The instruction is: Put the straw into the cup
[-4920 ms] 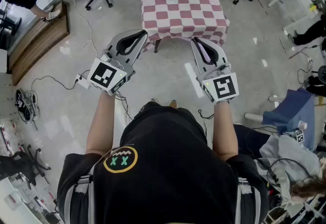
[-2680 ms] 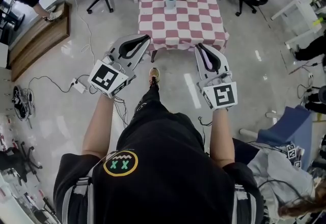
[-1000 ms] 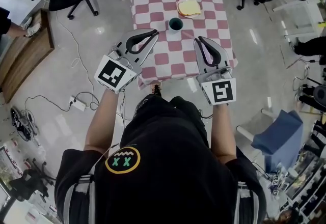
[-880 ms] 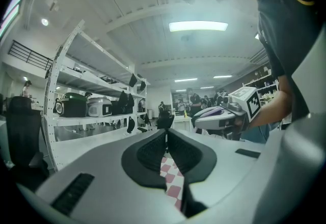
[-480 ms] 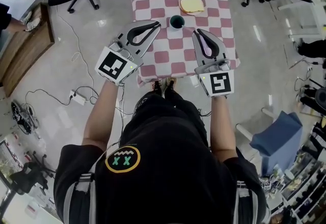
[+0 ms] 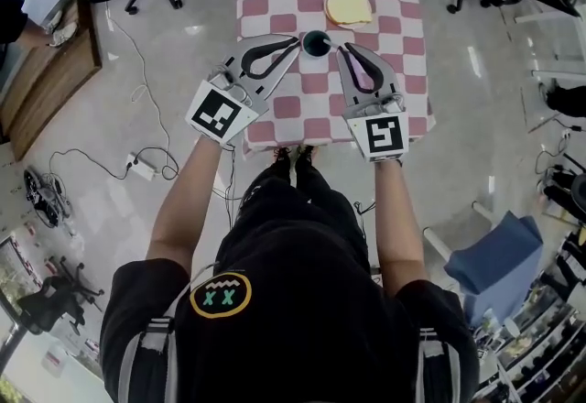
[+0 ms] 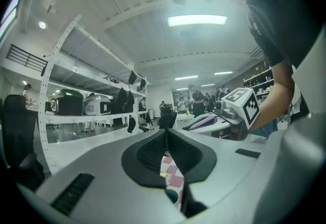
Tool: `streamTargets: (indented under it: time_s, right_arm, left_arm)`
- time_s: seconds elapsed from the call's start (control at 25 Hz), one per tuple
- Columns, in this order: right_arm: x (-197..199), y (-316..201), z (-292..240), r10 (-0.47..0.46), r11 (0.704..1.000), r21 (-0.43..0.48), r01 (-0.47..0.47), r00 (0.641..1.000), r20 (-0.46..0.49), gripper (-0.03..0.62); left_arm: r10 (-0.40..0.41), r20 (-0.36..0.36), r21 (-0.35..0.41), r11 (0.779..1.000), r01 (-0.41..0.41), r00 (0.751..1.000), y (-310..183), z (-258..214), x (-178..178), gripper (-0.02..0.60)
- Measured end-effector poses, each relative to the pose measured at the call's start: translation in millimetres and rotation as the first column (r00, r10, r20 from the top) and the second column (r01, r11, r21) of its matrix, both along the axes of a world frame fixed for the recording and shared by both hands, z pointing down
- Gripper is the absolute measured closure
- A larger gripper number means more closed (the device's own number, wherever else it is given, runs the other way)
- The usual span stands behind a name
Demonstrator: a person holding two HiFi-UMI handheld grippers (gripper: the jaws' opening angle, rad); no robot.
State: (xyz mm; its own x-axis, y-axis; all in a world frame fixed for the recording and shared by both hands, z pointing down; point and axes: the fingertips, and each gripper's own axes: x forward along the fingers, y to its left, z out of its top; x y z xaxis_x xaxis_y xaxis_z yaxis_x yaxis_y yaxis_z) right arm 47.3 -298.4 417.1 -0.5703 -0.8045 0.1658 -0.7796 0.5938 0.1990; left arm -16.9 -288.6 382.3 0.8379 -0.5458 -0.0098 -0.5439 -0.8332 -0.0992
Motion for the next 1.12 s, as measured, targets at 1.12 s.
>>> streamTargets:
  time_s: [1.12]
  right_arm:
    - [0.6, -65.0, 160.3, -0.027, 0.979, -0.203, 0.027, 1.0, 0.001, 0.54]
  left_arm:
    - [-0.008, 0.107, -0.08, 0.997, 0.016, 0.994, -55.8, 135.5, 29.4, 0.552]
